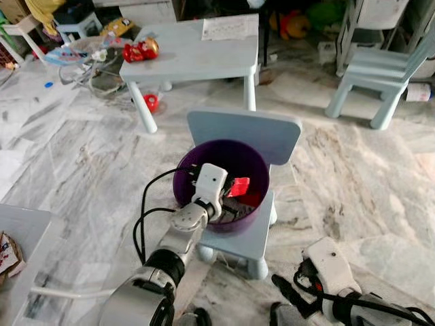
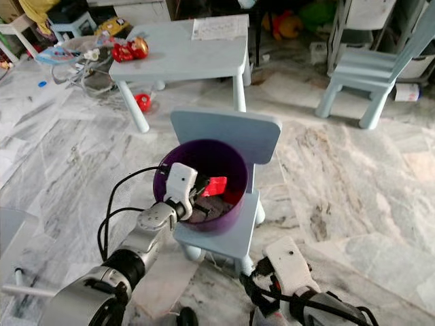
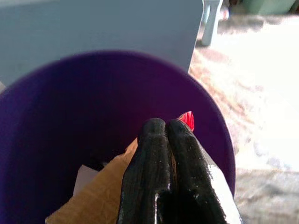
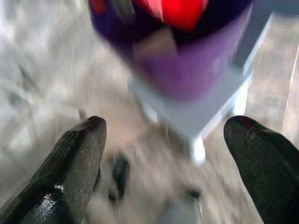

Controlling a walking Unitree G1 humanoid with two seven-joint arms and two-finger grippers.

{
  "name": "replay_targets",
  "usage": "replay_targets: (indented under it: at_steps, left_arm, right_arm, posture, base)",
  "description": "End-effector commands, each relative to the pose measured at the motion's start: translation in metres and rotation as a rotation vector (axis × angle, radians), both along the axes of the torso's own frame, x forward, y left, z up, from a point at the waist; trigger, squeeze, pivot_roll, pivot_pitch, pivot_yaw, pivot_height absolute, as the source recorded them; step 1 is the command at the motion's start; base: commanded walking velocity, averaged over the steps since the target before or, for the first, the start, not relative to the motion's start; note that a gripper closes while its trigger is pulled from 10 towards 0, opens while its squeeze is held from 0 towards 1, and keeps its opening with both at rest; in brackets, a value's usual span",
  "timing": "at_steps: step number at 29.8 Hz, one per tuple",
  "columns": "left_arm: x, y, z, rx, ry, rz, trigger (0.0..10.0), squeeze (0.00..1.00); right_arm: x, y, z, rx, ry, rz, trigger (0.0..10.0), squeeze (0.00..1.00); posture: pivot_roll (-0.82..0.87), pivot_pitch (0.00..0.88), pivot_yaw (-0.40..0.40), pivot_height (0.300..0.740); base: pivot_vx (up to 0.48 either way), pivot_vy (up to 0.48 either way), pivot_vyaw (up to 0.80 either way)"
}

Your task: Picking trash to rubbish bin

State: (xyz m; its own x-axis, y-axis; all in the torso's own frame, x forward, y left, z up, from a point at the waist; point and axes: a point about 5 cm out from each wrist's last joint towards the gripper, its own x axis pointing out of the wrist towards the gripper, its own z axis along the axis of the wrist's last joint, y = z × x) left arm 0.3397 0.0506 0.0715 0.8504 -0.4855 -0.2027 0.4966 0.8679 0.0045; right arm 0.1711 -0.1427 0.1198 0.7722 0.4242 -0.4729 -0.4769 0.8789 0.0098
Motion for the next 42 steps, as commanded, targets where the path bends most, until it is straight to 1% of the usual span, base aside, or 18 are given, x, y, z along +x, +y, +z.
replay_targets:
  at_steps: [1, 3, 6, 7, 8, 12, 17, 21, 29, 31, 33, 35, 36, 37, 38, 40, 41, 42]
  left_arm:
    - [0.001, 0.003, -0.002, 0.012, 0.004, 0.027, 10.0, 0.00]
    - [0.002, 0.004, 0.000, 0.020, -0.003, 0.037, 10.0, 0.00]
    - [0.003, 0.006, -0.001, 0.019, 0.000, 0.056, 10.0, 0.00]
    - [0.003, 0.008, -0.001, 0.023, -0.003, 0.072, 10.0, 1.00]
    - [0.003, 0.008, -0.001, 0.023, -0.003, 0.072, 10.0, 1.00]
    - [0.007, 0.016, 0.001, 0.015, -0.018, 0.163, 10.0, 1.00]
    - [0.012, 0.021, 0.006, 0.013, -0.044, 0.234, 10.0, 1.00]
    - [0.015, 0.025, 0.010, 0.016, -0.060, 0.269, 10.0, 1.00]
    - [0.020, 0.029, 0.018, 0.004, -0.091, 0.286, 10.0, 1.00]
    - [0.024, 0.036, 0.026, -0.004, -0.132, 0.298, 10.0, 1.00]
    - [0.028, 0.046, 0.036, -0.023, -0.193, 0.311, 10.0, 1.00]
    - [0.029, 0.049, 0.039, -0.022, -0.214, 0.310, 10.0, 1.00]
    - [0.030, 0.054, 0.045, -0.019, -0.261, 0.302, 10.0, 1.00]
    - [0.030, 0.055, 0.048, -0.018, -0.282, 0.297, 10.0, 1.00]
    - [0.030, 0.059, 0.053, 0.005, -0.345, 0.281, 10.0, 1.00]
    - [0.028, 0.066, 0.062, 0.024, -0.428, 0.269, 10.0, 1.00]
    - [0.028, 0.069, 0.064, 0.024, -0.453, 0.270, 10.0, 1.00]
    - [0.028, 0.069, 0.064, 0.024, -0.453, 0.270, 10.0, 1.00]
  right_arm:
    - [0.000, 0.007, 0.019, 0.034, -0.090, 0.021, 10.0, 1.00]
    - [0.002, 0.008, 0.025, 0.027, -0.104, 0.021, 10.0, 1.00]
    - [0.004, 0.008, 0.026, 0.017, -0.106, 0.043, 10.0, 1.00]
    - [0.004, 0.008, 0.027, 0.021, -0.108, 0.040, 10.0, 1.00]
    - [0.004, 0.008, 0.027, 0.021, -0.108, 0.040, 10.0, 1.00]
    - [0.005, 0.008, 0.028, 0.025, -0.105, 0.037, 10.0, 1.00]
    - [0.003, 0.011, 0.028, 0.024, -0.093, 0.047, 10.0, 1.00]
    - [0.004, 0.012, 0.027, 0.023, -0.090, 0.052, 10.0, 1.00]
    - [0.011, 0.015, 0.027, 0.026, -0.100, 0.066, 10.0, 1.00]
    - [0.017, 0.017, 0.025, 0.028, -0.111, 0.071, 10.0, 1.00]
    - [0.027, 0.020, 0.021, 0.018, -0.133, 0.068, 10.0, 1.00]
    - [0.030, 0.020, 0.020, 0.014, -0.142, 0.065, 10.0, 1.00]
    - [0.037, 0.022, 0.020, 0.009, -0.163, 0.061, 10.0, 1.00]
    - [0.041, 0.022, 0.020, 0.007, -0.172, 0.060, 10.0, 1.00]
    - [0.047, 0.023, 0.021, 0.003, -0.195, 0.051, 10.0, 1.00]
    - [0.059, 0.025, 0.024, 0.001, -0.242, 0.032, 10.0, 1.00]
    - [0.064, 0.025, 0.026, 0.001, -0.263, 0.024, 10.0, 1.00]
    - [0.064, 0.025, 0.026, 0.001, -0.263, 0.024, 10.0, 1.00]
  posture:
    - [-0.44, 0.267, 0.157, 0.740]
    - [-0.44, 0.266, 0.153, 0.740]
    - [-0.44, 0.263, 0.152, 0.740]
    - [-0.44, 0.263, 0.151, 0.740]
    - [-0.44, 0.263, 0.151, 0.740]
    - [-0.45, 0.260, 0.149, 0.740]
    - [-0.45, 0.258, 0.148, 0.740]
    - [-0.45, 0.254, 0.147, 0.740]
    - [-0.42, 0.234, 0.145, 0.740]
    - [-0.40, 0.223, 0.142, 0.740]
    - [-0.33, 0.193, 0.137, 0.740]
    - [-0.32, 0.190, 0.137, 0.740]
    - [-0.28, 0.172, 0.134, 0.740]
    - [-0.28, 0.172, 0.134, 0.740]
    - [-0.25, 0.164, 0.131, 0.740]
    - [-0.21, 0.147, 0.122, 0.740]
    - [-0.21, 0.147, 0.122, 0.740]
    - [-0.21, 0.147, 0.122, 0.740]
  base:
    - [0.000, 0.000, 0.00]
    - [0.000, 0.000, 0.00]
    - [0.000, 0.000, 0.00]
    - [0.000, 0.000, 0.00]
    - [0.000, 0.000, 0.00]
    - [0.000, 0.000, 0.00]
    - [0.000, 0.000, 0.00]
    - [0.000, 0.000, 0.00]
    - [0.000, 0.000, 0.00]
    - [0.000, 0.000, 0.00]
    - [0.000, 0.000, 0.00]
    - [0.000, 0.000, 0.00]
    - [0.000, 0.000, 0.00]
    - [0.000, 0.000, 0.00]
    - [0.000, 0.000, 0.00]
    - [0.000, 0.000, 0.00]
    - [0.000, 0.000, 0.00]
    - [0.000, 0.000, 0.00]
